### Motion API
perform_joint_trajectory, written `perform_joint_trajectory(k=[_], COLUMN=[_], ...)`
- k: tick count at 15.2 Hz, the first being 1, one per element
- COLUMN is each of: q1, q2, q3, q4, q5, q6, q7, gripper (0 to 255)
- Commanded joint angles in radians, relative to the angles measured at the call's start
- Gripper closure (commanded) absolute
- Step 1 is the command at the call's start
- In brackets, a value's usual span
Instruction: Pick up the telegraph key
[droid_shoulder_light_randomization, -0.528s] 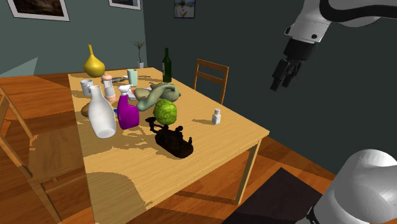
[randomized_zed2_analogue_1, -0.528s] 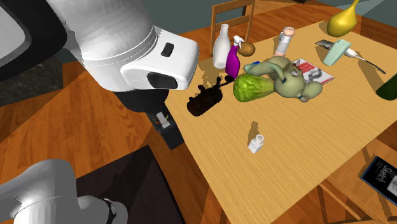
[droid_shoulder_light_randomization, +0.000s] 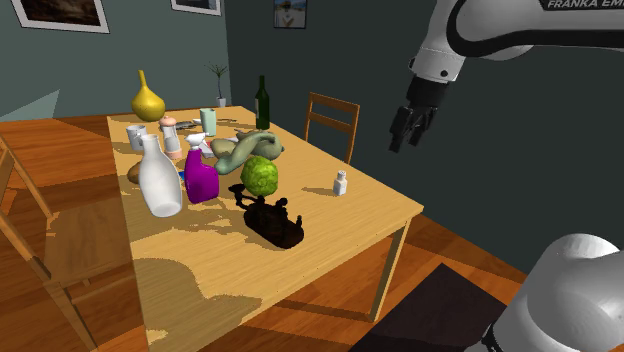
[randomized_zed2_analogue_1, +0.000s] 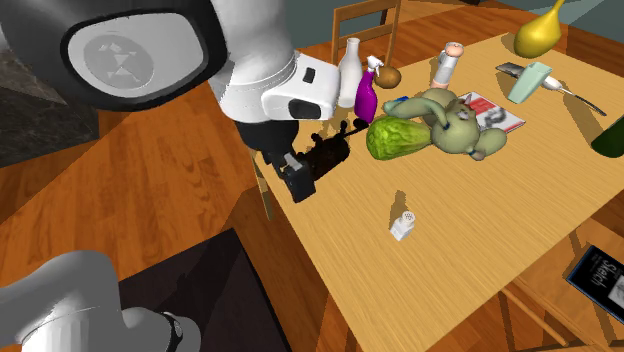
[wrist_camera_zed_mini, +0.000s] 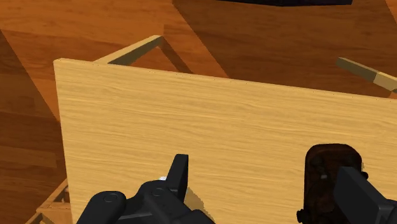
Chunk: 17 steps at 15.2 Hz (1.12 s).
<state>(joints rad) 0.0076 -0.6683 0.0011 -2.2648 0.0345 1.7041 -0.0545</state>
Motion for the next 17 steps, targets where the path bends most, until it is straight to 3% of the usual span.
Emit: perform_joint_trajectory(k=[1,9,17], q1=[0.009,0.041,0.072], q2=[0.065,0.325,0.611], q3=[0.021,0.102,0.168], q4=[0.021,0.121,0.299], q5=[0.010,0.025,-0.004], q6=[0.039,0.175,0.258], q7=[0.020,0.098,0.183], gripper=[0,0,0])
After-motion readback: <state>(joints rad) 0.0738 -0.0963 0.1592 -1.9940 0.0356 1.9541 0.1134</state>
